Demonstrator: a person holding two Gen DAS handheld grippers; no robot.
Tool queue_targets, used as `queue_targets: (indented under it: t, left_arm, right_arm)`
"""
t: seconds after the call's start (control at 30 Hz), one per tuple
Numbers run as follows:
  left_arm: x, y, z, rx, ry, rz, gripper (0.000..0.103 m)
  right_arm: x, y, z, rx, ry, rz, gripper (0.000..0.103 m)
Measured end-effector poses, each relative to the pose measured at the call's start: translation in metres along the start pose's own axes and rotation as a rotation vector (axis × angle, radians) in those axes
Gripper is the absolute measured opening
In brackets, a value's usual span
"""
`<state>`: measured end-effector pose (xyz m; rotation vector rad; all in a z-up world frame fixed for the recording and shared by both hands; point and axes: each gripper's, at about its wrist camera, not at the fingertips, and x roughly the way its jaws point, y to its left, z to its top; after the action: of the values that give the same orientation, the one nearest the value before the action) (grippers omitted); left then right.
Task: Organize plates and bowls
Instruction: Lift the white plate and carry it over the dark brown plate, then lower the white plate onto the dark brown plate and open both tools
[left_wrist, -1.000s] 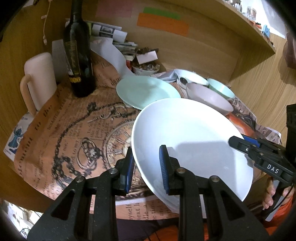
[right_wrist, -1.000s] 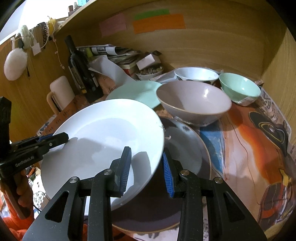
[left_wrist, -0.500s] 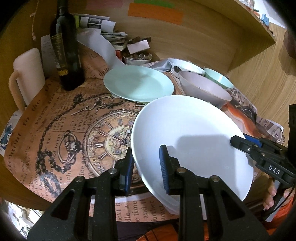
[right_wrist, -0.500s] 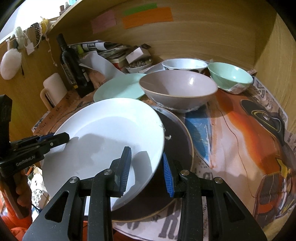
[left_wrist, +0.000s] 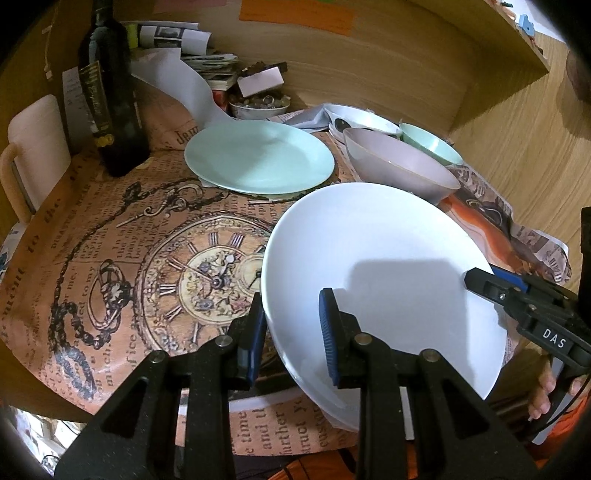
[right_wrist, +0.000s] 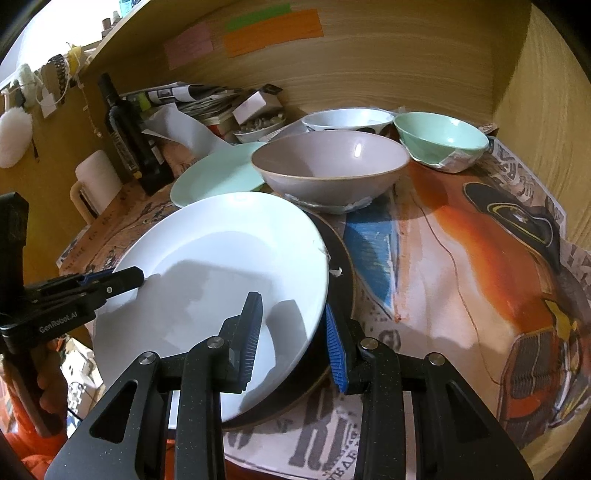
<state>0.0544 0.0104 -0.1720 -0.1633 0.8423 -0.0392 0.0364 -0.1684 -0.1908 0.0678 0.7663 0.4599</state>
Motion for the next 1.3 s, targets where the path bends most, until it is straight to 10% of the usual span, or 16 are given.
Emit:
queue_targets:
  t: [1.3]
  left_arm:
    - [0.011,-0.008,0.000,0.093,-0.018,0.011,0.033]
  right_arm:
    - [-0.012,0.009,0.007,-0.103,-0.025,-0.084,0.031]
